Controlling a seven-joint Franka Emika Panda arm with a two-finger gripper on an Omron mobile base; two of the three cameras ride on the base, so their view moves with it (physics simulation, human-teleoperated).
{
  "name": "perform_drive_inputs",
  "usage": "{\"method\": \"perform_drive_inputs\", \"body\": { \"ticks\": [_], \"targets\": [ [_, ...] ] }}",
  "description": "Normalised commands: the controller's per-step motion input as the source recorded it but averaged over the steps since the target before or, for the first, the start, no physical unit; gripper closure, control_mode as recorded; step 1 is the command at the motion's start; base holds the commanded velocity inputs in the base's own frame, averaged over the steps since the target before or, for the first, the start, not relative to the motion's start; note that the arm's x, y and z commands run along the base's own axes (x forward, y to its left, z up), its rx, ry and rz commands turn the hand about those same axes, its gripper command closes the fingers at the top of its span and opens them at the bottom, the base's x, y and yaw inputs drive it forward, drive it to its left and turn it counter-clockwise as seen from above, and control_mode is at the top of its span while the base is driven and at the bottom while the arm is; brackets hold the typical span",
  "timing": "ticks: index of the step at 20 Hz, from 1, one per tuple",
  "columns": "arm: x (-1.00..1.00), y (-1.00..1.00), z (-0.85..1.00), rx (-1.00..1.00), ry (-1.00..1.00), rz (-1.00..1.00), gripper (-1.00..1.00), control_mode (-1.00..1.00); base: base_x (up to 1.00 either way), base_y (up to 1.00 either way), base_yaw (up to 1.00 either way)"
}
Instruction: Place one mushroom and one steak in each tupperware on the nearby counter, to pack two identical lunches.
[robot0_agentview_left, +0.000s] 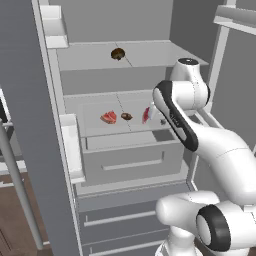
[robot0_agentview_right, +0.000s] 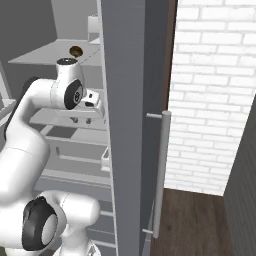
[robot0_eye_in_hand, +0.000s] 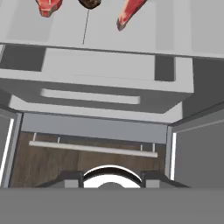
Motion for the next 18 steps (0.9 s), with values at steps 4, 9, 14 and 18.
{"method": "perform_drive_inputs", "body": {
  "ticks": [4,9,14,18],
  "targets": [
    [0.0,0.0,-0.38,0.0,-0.1,0.0,-1.0,-1.0,0.0,0.0,0.0],
    [0.05,0.04,-0.65,0.0,-0.19,-0.05,-1.0,-1.0,0.0,0.0,0.0],
    [0.4,-0.21,-0.39,0.01,-0.05,-0.13,-1.0,-1.0,0.0,0.0,0.0],
    [0.56,-0.05,-0.21,0.02,0.0,-0.09,-1.0,-1.0,0.0,0.0,0.0]
  ]
}}
